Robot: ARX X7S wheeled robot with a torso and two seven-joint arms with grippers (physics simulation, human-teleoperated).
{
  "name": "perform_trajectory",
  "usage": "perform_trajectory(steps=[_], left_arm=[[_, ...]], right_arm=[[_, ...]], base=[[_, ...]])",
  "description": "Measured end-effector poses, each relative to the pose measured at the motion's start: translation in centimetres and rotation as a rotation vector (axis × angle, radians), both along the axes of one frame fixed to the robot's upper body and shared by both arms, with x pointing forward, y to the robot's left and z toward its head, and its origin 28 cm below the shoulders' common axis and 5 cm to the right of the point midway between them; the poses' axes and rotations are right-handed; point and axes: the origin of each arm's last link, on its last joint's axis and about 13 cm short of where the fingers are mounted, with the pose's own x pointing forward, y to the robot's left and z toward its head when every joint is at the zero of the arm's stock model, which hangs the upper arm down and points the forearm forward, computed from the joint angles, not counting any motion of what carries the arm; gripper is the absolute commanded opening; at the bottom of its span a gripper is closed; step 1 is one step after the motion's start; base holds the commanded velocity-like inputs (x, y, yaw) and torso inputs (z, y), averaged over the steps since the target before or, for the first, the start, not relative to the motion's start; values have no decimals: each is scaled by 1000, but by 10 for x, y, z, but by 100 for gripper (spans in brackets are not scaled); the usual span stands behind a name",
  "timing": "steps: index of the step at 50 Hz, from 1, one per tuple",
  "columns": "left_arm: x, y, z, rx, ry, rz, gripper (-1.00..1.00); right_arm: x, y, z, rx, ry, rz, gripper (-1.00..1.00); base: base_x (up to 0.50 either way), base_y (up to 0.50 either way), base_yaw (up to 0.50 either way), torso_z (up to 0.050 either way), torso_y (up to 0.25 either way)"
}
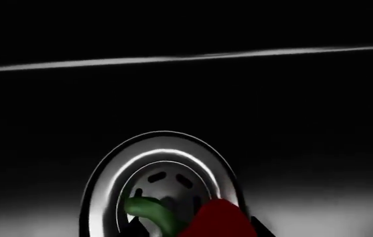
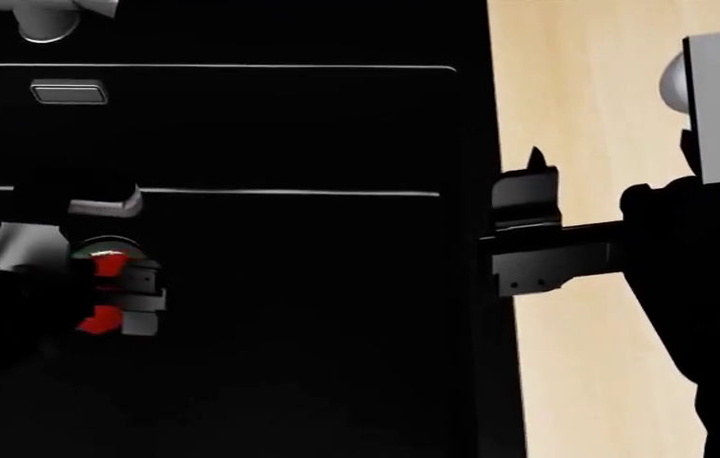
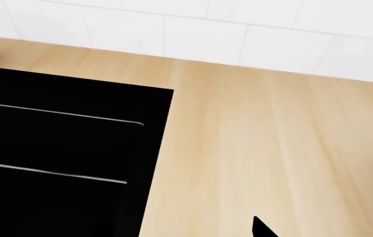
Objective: Pick the eggplants and mangos from the sink and place them in one bowl. Place the bell pepper in the other bowl. Then turn off the sink faucet.
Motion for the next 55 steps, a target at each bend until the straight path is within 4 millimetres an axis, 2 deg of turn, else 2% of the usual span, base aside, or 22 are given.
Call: perform_trajectory(steps=[7, 17, 30, 46, 55], left_arm=[[-8, 2, 13, -8, -21, -1, -100], [-27, 1, 48, -18, -142, -68, -100], [-58, 3, 85, -59, -304, -151, -100], [-82, 5, 97, -63, -393, -198, -100], [-92, 6, 98, -48, -427, -215, -100]], right_arm=[[1, 0, 1, 0, -3, 3, 100], [2, 1, 0, 4, -2, 6, 100], [1, 2, -6, 18, -5, 6, 100], [2, 4, -11, 30, -15, 8, 100], [2, 5, -12, 26, -43, 9, 100]], base=[[0, 0, 0, 0, 0], [0, 0, 0, 0, 0], [-2, 0, 0, 6, 250], [1, 0, 0, 12, 250], [1, 0, 0, 10, 102]])
